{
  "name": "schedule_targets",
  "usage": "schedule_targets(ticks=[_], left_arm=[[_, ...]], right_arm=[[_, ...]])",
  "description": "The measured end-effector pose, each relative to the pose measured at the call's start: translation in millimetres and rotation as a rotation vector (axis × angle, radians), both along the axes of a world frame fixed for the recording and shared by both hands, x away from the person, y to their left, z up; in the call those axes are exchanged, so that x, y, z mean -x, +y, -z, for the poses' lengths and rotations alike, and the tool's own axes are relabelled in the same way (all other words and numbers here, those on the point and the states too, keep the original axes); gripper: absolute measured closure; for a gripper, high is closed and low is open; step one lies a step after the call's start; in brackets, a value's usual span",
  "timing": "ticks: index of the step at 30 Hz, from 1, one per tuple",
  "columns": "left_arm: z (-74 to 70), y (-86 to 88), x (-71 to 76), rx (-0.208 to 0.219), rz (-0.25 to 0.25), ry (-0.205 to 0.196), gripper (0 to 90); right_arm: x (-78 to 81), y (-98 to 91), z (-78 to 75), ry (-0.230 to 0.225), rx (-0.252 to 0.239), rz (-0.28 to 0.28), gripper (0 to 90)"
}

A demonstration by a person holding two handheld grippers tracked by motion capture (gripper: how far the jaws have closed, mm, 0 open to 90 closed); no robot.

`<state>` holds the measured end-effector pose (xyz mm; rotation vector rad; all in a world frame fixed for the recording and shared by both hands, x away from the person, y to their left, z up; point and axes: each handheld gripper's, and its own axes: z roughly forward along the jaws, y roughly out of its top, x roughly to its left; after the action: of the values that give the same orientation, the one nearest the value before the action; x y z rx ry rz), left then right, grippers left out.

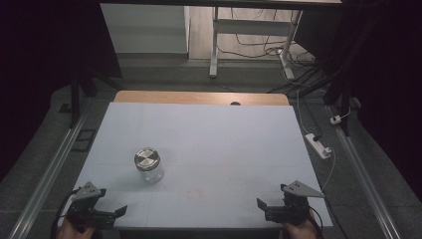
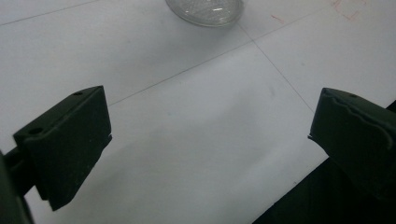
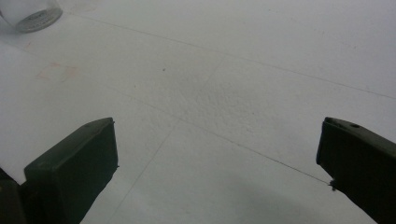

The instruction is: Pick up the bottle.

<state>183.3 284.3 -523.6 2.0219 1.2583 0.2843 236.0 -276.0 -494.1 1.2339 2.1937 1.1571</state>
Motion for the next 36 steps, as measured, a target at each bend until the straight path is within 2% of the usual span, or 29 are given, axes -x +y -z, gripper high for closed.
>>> schedule_targets(ticks=[8, 10, 15, 18, 21, 23, 27, 36], left_arm=[[0.0, 3.7, -1.7, 0.042, 0.026, 0.012, 0.0], [-0.5, 3.7, -2.3, 0.053, 0.03, -0.006, 0.0], [-2.5, 1.6, -4.2, 0.044, 0.05, -0.04, 0.0], [-4.3, 1.5, -5.6, 0.063, 0.051, -0.055, 0.0], [-5.7, 0.8, -7.2, 0.074, 0.045, -0.046, 0.0], [-6.0, -1.2, -10.9, 0.088, 0.048, -0.036, 0.0], [-8.1, -9.1, -20.0, 0.066, 0.073, -0.08, 0.0], [-3.3, -8.4, -33.0, 0.111, 0.083, -0.113, 0.0]], right_arm=[[0.0, 0.3, 0.0, 0.003, -0.001, -0.006, 0.0], [-0.1, 0.4, 0.1, 0.003, 0.002, -0.007, 0.0], [0.0, -0.1, 0.1, 0.005, -0.004, -0.013, 0.0], [0.1, 1.1, 0.0, 0.003, 0.005, -0.021, 0.0], [0.2, 1.7, 0.2, 0.001, 0.009, -0.026, 0.0], [0.2, 1.8, 0.2, 0.002, 0.007, -0.026, 0.0], [0.3, 0.9, 0.1, 0.004, 0.004, -0.028, 0.0], [-0.2, 1.1, 0.1, 0.008, 0.002, -0.033, 0.0]])
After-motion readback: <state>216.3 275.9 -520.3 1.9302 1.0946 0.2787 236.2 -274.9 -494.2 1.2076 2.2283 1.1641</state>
